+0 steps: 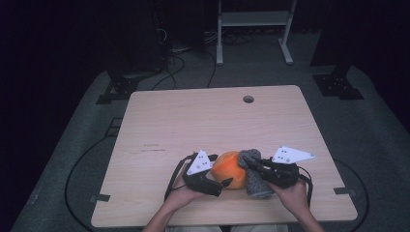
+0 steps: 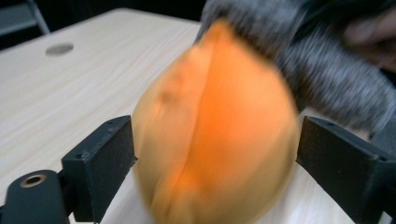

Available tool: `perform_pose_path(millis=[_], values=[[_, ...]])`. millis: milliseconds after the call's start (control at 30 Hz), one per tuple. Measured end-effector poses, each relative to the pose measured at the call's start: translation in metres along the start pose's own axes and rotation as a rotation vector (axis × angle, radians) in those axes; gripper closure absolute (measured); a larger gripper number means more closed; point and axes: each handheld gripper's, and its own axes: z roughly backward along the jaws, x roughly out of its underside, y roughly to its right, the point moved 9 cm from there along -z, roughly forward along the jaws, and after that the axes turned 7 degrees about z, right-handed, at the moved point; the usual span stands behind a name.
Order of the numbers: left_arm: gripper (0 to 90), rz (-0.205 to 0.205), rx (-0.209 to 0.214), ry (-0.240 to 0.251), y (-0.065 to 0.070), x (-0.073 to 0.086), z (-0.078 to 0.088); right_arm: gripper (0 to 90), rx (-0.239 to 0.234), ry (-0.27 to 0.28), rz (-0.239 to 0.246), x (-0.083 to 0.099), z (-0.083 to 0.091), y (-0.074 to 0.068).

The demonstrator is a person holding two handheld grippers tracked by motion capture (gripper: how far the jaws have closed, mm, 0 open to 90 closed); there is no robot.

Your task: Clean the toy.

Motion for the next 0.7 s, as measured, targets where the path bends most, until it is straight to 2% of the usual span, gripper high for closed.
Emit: perform_pose_path(millis=[67, 100, 167, 300, 367, 400, 433, 500, 567, 600, 667, 700], values=[[12.3, 0.019, 0.017, -0.019, -0.001, 0.005, -0.003, 80.5, -0.005, 0.007, -0.023, 0.001, 0.001, 0.004], [17.5, 0.016, 0.019, -0.004, -0.001, 0.006, -0.004, 80.5, -0.005, 0.01, -0.029, 0.002, 0.001, 0.005], [28.1, 0.009, -0.001, 0.019, -0.002, 0.004, -0.003, 80.4, -0.011, 0.019, -0.067, 0.006, 0.001, 0.009], [33.9, 0.032, -0.019, 0.027, -0.003, 0.001, -0.002, 80.4, 0.01, -0.008, -0.097, 0.017, 0.001, 0.02], [35.6, 0.039, -0.021, 0.039, -0.002, -0.002, 0.0, 80.5, 0.024, -0.013, -0.086, 0.017, 0.003, 0.019], [37.1, 0.043, -0.02, 0.043, -0.001, -0.003, 0.001, 80.5, 0.036, -0.005, -0.053, 0.01, 0.006, 0.013], [38.1, 0.054, -0.017, 0.053, 0.0, -0.005, 0.002, 80.5, 0.028, 0.013, -0.031, 0.003, 0.009, 0.008], [39.3, 0.074, -0.002, 0.054, 0.003, -0.009, 0.003, 80.4, -0.039, 0.074, -0.034, -0.01, 0.012, -0.004], [39.8, 0.062, 0.011, 0.06, 0.008, -0.012, 0.004, 80.5, -0.037, 0.064, 0.003, -0.015, 0.01, -0.011], [40.2, 0.059, 0.011, 0.065, 0.01, -0.014, 0.005, 80.5, -0.031, 0.048, 0.019, -0.012, 0.007, -0.01], [41.0, 0.06, 0.007, 0.072, 0.009, -0.016, 0.006, 80.5, -0.032, 0.045, -0.009, -0.006, 0.006, -0.003], [41.2, 0.075, 0.005, 0.08, 0.007, -0.017, 0.007, 80.5, -0.027, 0.038, -0.02, -0.002, 0.005, 0.001]])
